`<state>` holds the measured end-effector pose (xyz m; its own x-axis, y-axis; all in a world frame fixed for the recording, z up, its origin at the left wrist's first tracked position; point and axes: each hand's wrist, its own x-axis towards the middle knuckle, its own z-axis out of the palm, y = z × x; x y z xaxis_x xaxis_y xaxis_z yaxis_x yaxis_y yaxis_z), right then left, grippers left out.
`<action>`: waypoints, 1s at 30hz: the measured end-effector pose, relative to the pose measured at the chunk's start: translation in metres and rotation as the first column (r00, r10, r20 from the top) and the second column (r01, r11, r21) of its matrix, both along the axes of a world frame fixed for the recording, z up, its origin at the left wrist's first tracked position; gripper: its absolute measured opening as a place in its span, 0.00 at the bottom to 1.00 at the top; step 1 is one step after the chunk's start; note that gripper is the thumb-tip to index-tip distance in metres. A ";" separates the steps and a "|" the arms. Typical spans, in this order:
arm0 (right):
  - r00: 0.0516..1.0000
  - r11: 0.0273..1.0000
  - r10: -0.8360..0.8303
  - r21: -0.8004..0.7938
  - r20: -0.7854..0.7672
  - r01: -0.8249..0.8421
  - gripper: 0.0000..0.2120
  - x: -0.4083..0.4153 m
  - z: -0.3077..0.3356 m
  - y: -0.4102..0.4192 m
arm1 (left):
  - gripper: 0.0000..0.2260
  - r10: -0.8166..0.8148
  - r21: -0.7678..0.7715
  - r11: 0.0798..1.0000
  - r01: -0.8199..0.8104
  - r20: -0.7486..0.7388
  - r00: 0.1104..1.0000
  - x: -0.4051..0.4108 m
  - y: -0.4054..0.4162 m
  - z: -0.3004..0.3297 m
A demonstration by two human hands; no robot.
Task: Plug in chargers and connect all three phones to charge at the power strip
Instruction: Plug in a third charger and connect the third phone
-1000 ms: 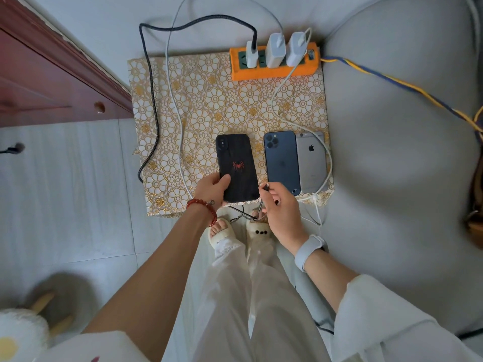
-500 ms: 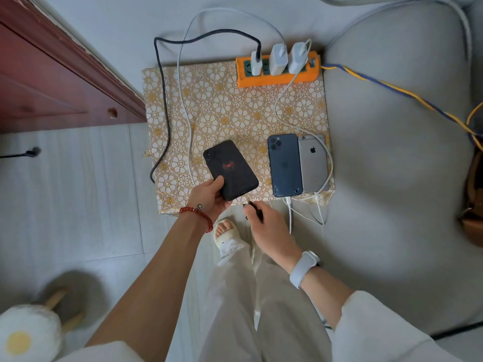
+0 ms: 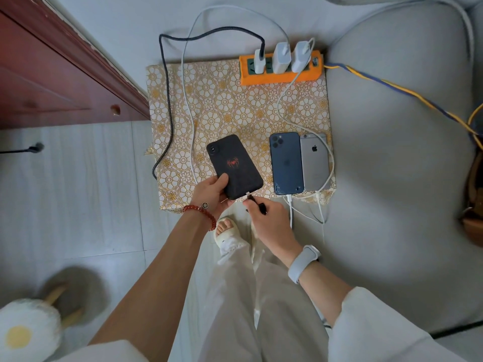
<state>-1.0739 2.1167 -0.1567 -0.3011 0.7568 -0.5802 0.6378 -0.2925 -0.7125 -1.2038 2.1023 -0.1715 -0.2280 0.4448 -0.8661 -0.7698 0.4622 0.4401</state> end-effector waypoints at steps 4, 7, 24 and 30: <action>1.000 0.998 -0.020 -0.064 -0.007 0.020 0.22 0.001 -0.003 0.001 | 0.06 -0.075 0.010 0.997 0.076 -0.037 0.996 -0.001 -0.002 -0.001; 0.998 0.988 -0.065 -0.142 0.006 0.065 0.22 0.001 -0.005 0.002 | 0.05 -0.152 -0.005 0.988 0.152 -0.097 0.984 -0.001 -0.002 -0.002; 0.963 0.978 0.143 -0.181 0.229 -0.103 0.16 0.027 -0.020 0.006 | 0.05 -0.483 -0.210 0.874 0.439 -0.262 0.836 0.021 0.018 -0.030; 0.920 0.969 0.240 -0.130 0.309 -0.209 0.14 0.051 -0.025 0.029 | 0.12 -0.536 -0.326 0.838 0.438 -0.340 0.773 0.037 0.027 -0.042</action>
<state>-1.0225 2.1456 -0.1821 -0.2431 0.6291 -0.7383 0.8839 -0.1699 -0.4358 -1.1672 2.1291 -0.2130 -0.3794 0.4054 -0.8317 -0.1907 0.8453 0.4991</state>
